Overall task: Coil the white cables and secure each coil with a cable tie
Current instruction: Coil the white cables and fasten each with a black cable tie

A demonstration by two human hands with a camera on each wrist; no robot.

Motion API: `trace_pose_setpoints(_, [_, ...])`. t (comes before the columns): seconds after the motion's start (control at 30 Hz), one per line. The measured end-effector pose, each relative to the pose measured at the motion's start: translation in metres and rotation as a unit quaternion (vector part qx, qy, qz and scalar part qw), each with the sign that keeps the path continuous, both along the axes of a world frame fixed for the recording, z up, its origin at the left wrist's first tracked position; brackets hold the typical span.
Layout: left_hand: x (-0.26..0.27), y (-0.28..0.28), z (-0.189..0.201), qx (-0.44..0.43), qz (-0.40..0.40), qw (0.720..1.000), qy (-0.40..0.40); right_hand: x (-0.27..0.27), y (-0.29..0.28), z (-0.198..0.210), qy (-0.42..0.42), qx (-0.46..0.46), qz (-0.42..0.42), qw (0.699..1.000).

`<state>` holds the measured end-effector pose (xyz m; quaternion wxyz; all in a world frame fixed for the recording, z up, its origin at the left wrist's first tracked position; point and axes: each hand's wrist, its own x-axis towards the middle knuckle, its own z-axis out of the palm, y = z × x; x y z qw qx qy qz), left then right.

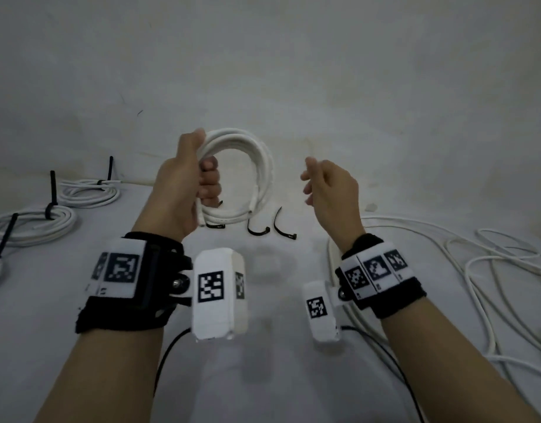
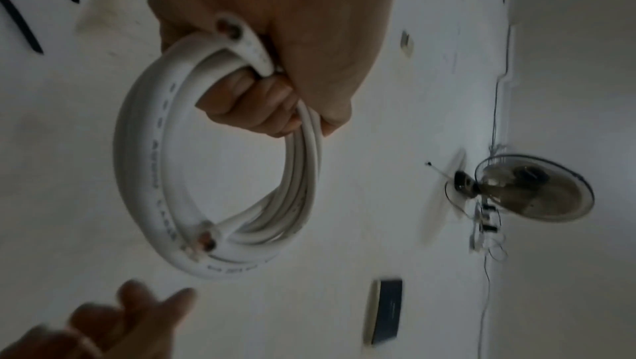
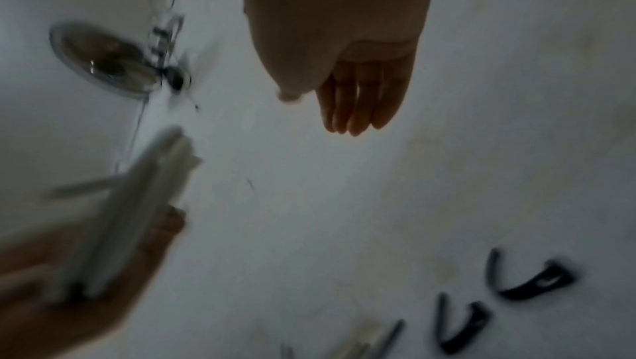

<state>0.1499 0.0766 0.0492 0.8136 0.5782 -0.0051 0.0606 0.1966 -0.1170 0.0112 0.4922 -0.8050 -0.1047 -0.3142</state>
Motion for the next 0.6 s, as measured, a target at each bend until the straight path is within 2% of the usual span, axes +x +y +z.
trace_pose_setpoints(0.07, [0.003,0.016,-0.003,-0.022,0.016,1.0,0.005,0.03,-0.008,-0.012,0.041,-0.139,-0.049,0.988])
trace_pose_setpoints(0.13, [0.006,0.027,-0.005,-0.035,0.029,0.999,0.005,0.052,-0.011,-0.021,0.11,-0.25,-0.061,0.96])
trace_pose_setpoints(0.23, [0.007,0.03,-0.006,-0.033,0.028,0.999,0.006,0.073,-0.004,-0.029,0.194,-0.368,-0.016,0.909])
trace_pose_setpoints(0.33, [0.01,0.025,-0.007,-0.013,0.014,1.0,0.01,0.085,0.005,-0.036,0.266,-0.466,0.022,0.844])
trace_pose_setpoints(0.4, [0.012,0.022,-0.009,-0.003,0.004,1.0,0.012,0.092,0.006,-0.042,0.297,-0.489,0.03,0.819])
trace_pose_setpoints(0.6, [0.015,0.013,-0.013,0.002,-0.023,1.0,0.019,0.104,0.0,-0.05,0.316,-0.476,0.038,0.82])
